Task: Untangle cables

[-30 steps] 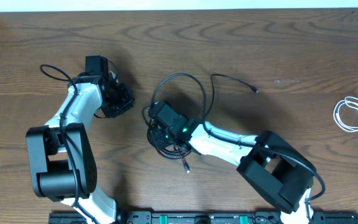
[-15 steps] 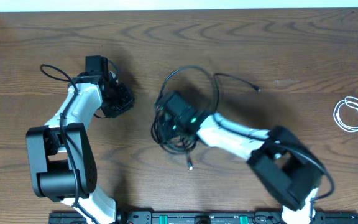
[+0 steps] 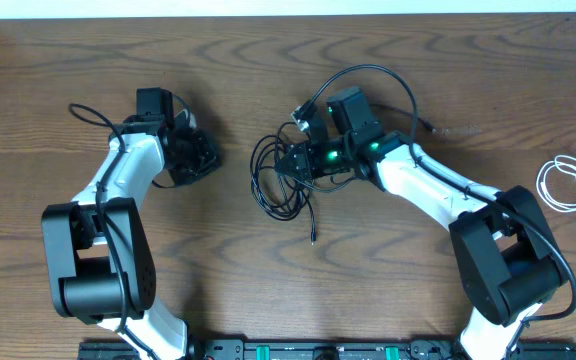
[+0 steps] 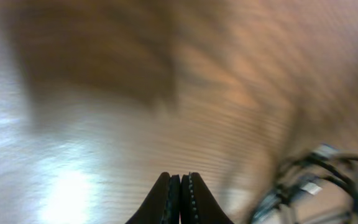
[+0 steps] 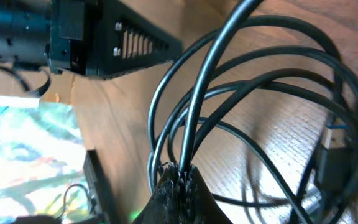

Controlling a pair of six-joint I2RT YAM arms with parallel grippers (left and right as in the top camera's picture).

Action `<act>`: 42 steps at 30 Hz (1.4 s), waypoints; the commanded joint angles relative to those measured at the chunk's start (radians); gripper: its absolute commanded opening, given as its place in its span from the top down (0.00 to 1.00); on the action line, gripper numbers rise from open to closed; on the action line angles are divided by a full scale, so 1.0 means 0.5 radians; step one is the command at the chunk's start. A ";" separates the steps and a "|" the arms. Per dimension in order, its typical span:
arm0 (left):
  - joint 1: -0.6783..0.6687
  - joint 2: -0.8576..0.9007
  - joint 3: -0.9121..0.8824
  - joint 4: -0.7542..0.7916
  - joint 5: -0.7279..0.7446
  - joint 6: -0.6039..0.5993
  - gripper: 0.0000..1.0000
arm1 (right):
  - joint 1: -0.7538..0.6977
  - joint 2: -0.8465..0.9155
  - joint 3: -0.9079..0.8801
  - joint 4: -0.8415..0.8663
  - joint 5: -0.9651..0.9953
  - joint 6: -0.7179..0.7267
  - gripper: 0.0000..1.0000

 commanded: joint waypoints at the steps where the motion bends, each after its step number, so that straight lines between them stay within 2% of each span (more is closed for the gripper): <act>1: 0.004 0.006 0.034 0.031 0.608 0.405 0.92 | -0.062 -0.030 0.008 -0.024 -0.189 -0.080 0.99; 4: 0.004 0.006 0.034 0.024 0.980 0.650 0.92 | -0.131 -0.030 0.008 -0.076 -0.188 -0.081 0.99; 5: 0.003 0.006 0.034 0.017 1.091 0.723 0.88 | -0.160 -0.030 0.008 -0.100 -0.188 -0.081 0.99; 8: 0.003 0.006 0.034 -0.008 1.244 0.831 0.86 | -0.227 -0.030 0.008 -0.146 -0.189 -0.081 0.99; 15: 0.003 0.006 0.034 -0.021 1.252 0.841 0.84 | -0.353 -0.030 0.008 -0.150 -0.188 -0.024 0.99; 16: 0.003 0.006 0.034 -0.034 1.256 0.858 0.83 | -0.376 -0.030 0.008 -0.147 -0.187 -0.009 0.99; 17: 0.003 0.006 0.034 -0.041 1.256 0.865 0.77 | -0.395 -0.030 0.008 -0.141 -0.186 0.007 0.99; 18: 0.001 0.006 0.034 -0.042 1.256 0.868 0.76 | -0.414 -0.030 0.008 -0.134 -0.186 0.011 0.99; 25: -0.071 0.006 0.034 -0.038 1.224 0.875 0.75 | -0.483 -0.030 0.008 -0.137 -0.147 0.010 0.99; 29: -0.136 0.006 0.034 -0.015 1.055 0.874 0.75 | -0.541 -0.030 0.007 -0.305 0.044 0.008 0.99; 32: -0.155 0.006 0.034 0.004 1.037 0.865 0.75 | -0.556 -0.030 0.003 -0.527 0.361 -0.031 0.99; 34: -0.155 0.006 0.034 0.007 1.037 0.865 0.75 | -0.556 -0.030 0.003 -0.624 0.464 -0.047 0.90; 35: -0.155 0.006 0.034 0.007 1.037 0.865 0.75 | -0.556 -0.030 0.003 -0.665 0.491 -0.088 0.71; 36: -0.155 0.006 0.034 0.008 1.037 0.865 0.75 | -0.556 -0.030 0.003 -0.698 0.513 -0.127 0.46; 38: -0.155 0.006 0.034 0.014 1.036 0.865 0.75 | -0.557 -0.030 0.003 -0.756 0.546 -0.173 0.26; 42: -0.155 0.006 0.034 0.018 1.036 0.865 0.75 | -0.557 -0.030 0.004 -0.806 0.576 -0.209 0.18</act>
